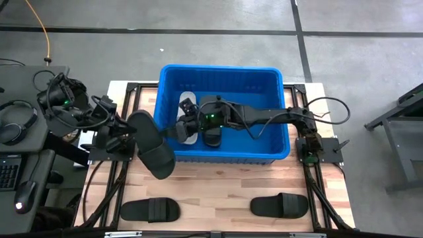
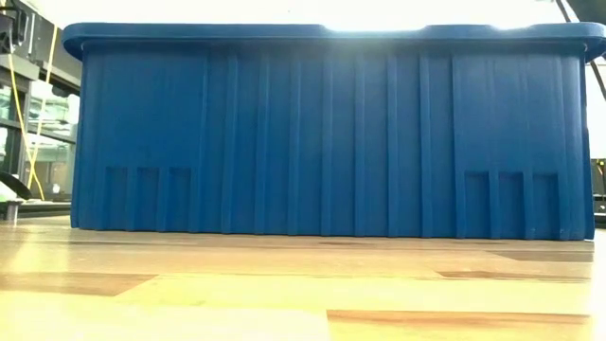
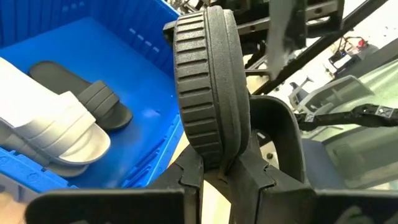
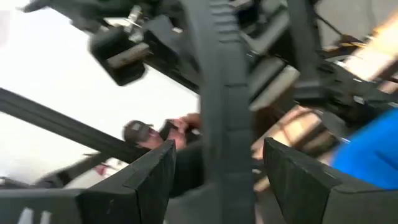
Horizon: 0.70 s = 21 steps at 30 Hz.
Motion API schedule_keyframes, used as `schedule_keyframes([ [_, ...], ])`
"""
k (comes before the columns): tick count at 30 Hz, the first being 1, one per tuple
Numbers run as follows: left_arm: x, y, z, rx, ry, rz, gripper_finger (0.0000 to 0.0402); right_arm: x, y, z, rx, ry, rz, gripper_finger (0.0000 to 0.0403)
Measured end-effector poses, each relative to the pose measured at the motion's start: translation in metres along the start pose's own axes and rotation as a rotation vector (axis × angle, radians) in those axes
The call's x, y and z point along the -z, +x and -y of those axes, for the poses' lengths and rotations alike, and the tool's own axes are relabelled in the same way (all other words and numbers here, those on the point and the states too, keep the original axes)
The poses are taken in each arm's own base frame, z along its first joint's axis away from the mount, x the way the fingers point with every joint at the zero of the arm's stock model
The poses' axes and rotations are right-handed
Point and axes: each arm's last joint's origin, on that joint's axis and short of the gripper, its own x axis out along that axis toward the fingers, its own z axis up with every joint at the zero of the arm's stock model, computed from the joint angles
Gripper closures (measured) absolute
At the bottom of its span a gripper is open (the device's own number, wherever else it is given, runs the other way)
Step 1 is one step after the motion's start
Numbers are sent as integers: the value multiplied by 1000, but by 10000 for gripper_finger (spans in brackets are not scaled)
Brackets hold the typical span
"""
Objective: Pick and place slides into bin
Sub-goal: Stack the black slide on top of the black slide in the blue bin
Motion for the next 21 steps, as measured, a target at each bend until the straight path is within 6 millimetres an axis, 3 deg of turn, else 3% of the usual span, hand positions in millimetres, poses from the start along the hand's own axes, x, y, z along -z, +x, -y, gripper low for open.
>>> schedule_keyframes([
  [6, 0, 3, 6, 11, -16, 12, 367, 10, 2, -10, -20, 7, 17, 173],
  [13, 5, 11, 16, 0, -1, 8, 367, 17, 8, -2, 17, 33, -35, 188],
  [17, 3, 11, 19, 20, -10, 24, 368, 20, 13, 3, 6, 50, -50, 225],
  [21, 4, 12, 21, 16, -8, 34, 368, 20, 13, 0, 2, 44, -34, 302],
])
